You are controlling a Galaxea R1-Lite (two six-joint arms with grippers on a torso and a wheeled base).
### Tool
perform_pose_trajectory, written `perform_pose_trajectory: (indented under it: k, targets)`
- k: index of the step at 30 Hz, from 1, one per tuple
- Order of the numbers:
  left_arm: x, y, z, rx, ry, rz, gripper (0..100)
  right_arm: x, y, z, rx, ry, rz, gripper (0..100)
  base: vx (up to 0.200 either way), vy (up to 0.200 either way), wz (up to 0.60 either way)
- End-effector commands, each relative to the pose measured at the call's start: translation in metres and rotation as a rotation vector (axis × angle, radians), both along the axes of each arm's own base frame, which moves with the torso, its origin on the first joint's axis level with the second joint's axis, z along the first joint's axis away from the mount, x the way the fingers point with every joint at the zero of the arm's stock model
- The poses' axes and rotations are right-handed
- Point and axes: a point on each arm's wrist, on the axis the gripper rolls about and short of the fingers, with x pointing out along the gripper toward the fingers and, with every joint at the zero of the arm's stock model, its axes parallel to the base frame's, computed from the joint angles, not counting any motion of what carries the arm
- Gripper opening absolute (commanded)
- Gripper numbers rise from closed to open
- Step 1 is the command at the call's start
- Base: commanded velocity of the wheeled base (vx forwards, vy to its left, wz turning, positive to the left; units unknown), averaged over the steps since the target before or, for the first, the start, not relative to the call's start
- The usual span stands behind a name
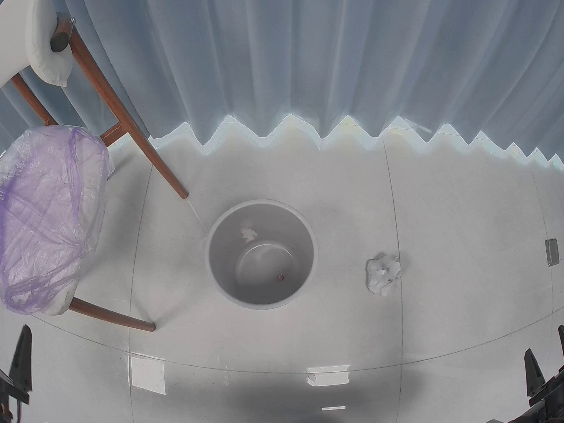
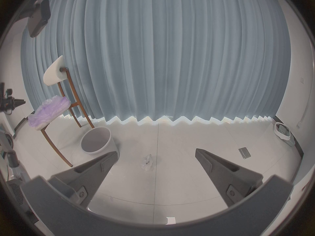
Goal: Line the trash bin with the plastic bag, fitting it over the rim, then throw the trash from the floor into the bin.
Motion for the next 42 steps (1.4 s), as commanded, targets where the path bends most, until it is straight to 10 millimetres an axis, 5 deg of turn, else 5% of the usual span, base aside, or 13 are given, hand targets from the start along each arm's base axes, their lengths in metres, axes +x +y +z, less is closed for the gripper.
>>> perform_pose_trajectory:
  k: [1,6,11,18,42]
  targets:
    - [0.059,0.001,0.064,0.087,0.18,0.027,100,0.0,0.0,-0.005,0.0,0.002,0.002,100,0.0,0.0,0.0]
    - [0.103,0.004,0.074,0.21,0.305,0.057,100,0.0,0.0,-0.005,0.0,0.002,0.002,100,0.0,0.0,0.0]
    - [0.126,0.009,0.075,0.349,0.369,0.083,100,0.0,0.0,-0.005,0.0,0.001,0.0,100,0.0,0.0,0.0]
    - [0.132,0.009,0.071,0.575,0.386,0.066,100,0.0,0.0,-0.005,0.0,0.001,0.0,100,0.0,0.0,0.0]
    - [0.146,0.01,0.028,0.752,0.595,0.088,100,0.0,0.0,-0.005,-0.002,0.002,0.003,100,0.0,0.0,0.0]
